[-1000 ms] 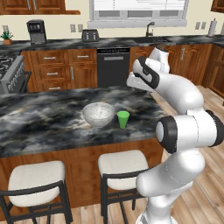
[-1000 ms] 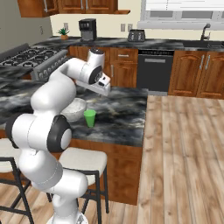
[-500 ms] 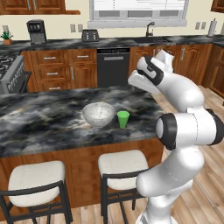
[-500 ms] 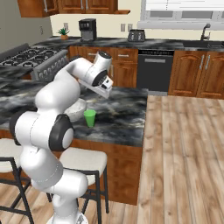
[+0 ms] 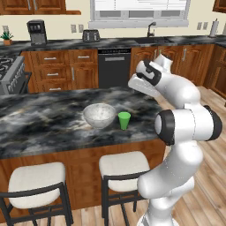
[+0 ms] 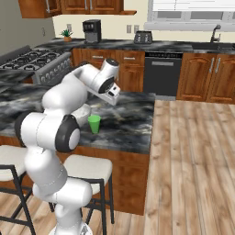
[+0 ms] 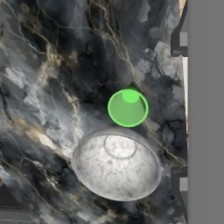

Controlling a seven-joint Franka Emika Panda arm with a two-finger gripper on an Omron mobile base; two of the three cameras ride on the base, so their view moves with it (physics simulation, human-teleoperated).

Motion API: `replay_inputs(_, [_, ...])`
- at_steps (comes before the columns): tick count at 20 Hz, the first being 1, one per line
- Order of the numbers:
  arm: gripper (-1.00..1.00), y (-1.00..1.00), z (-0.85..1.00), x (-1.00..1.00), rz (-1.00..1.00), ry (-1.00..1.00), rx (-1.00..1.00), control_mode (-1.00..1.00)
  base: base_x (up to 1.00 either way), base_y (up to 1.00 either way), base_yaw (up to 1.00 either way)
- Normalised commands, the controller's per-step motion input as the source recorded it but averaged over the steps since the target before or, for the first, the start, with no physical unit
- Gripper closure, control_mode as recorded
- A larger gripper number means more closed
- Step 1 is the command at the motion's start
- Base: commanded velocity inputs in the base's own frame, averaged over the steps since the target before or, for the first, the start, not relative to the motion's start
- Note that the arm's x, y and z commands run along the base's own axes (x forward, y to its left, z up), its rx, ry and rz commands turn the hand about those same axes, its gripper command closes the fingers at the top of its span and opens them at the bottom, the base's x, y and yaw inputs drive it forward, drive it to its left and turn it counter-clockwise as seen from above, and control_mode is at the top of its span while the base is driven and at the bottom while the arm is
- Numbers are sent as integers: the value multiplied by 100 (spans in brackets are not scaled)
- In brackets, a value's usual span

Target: Place the cup inside the bowl on the dining table and move the bowl to any counter.

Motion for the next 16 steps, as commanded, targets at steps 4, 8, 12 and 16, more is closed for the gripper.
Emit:
replay_inputs(4, [-100,-5,-28,14,0,0,0,-100,0,0,0])
replay_inputs(8, [-100,-2,-32,14,0,0,0,-100,0,0,0])
replay_inputs(12, [-100,0,-24,10,0,0,0,-100,0,0,0])
replay_inputs(16, [-100,0,-20,0,0,0,0,-100,0,0,0])
